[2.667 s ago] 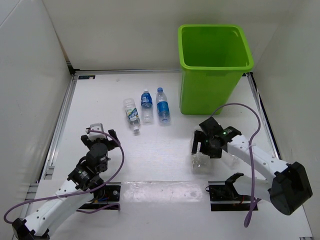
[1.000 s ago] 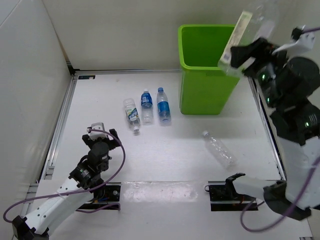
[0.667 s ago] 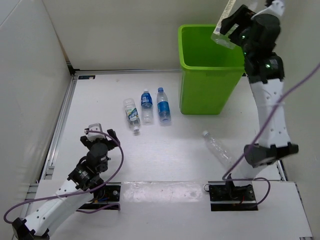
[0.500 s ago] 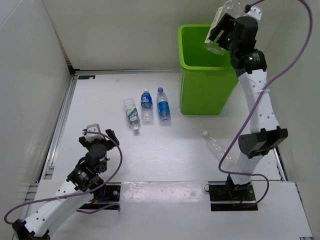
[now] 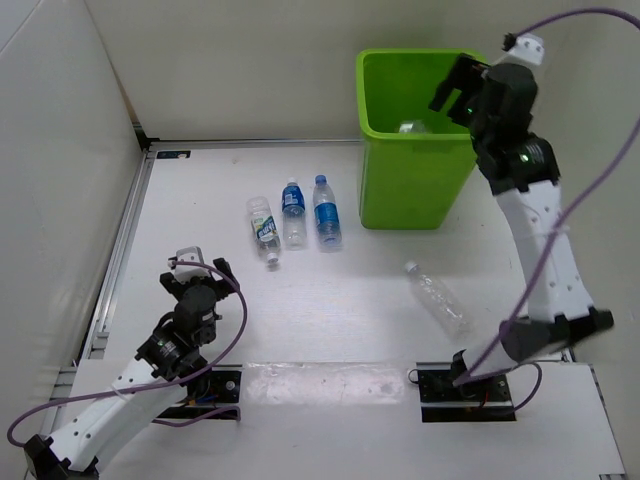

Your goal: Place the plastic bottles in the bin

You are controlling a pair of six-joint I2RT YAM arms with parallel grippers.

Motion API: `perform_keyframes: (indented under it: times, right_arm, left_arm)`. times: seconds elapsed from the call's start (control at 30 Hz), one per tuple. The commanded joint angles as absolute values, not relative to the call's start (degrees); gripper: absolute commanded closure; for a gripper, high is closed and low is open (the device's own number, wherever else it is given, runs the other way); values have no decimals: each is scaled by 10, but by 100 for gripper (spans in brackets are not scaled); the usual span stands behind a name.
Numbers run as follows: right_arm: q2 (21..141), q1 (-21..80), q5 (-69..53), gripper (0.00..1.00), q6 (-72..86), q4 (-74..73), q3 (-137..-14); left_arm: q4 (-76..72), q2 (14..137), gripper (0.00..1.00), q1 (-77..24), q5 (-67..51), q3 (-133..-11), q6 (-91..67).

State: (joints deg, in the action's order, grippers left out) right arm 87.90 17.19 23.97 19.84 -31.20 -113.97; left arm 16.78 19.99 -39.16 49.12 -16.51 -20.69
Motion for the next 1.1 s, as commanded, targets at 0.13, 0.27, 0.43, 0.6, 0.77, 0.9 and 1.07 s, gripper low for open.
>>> perform_keyframes:
  times: [0.13, 0.27, 0.43, 0.6, 0.77, 0.9, 1.07]
  right_arm:
    - [746, 213, 330, 10, 143, -291, -1100]
    - [694, 295, 386, 10, 125, -345, -1070]
    - [569, 308, 301, 10, 199, -431, -892]
    - [478, 334, 311, 10, 273, -507, -672]
    - [500, 290, 255, 10, 315, -558, -579]
    - [551, 224, 180, 10, 329, -544, -548]
    - [618, 202, 149, 10, 355, -512, -548]
  left_arm:
    - [174, 198, 0, -389, 500, -172, -212]
    - [181, 194, 0, -391, 505, -173, -214]
    - [187, 186, 0, -388, 511, -171, -217]
    - [193, 180, 0, -390, 511, -171, -222]
    - [198, 177, 0, -390, 519, -171, -227]
    - [199, 177, 0, -389, 523, -171, -229]
    - [202, 176, 0, -389, 526, -171, -230]
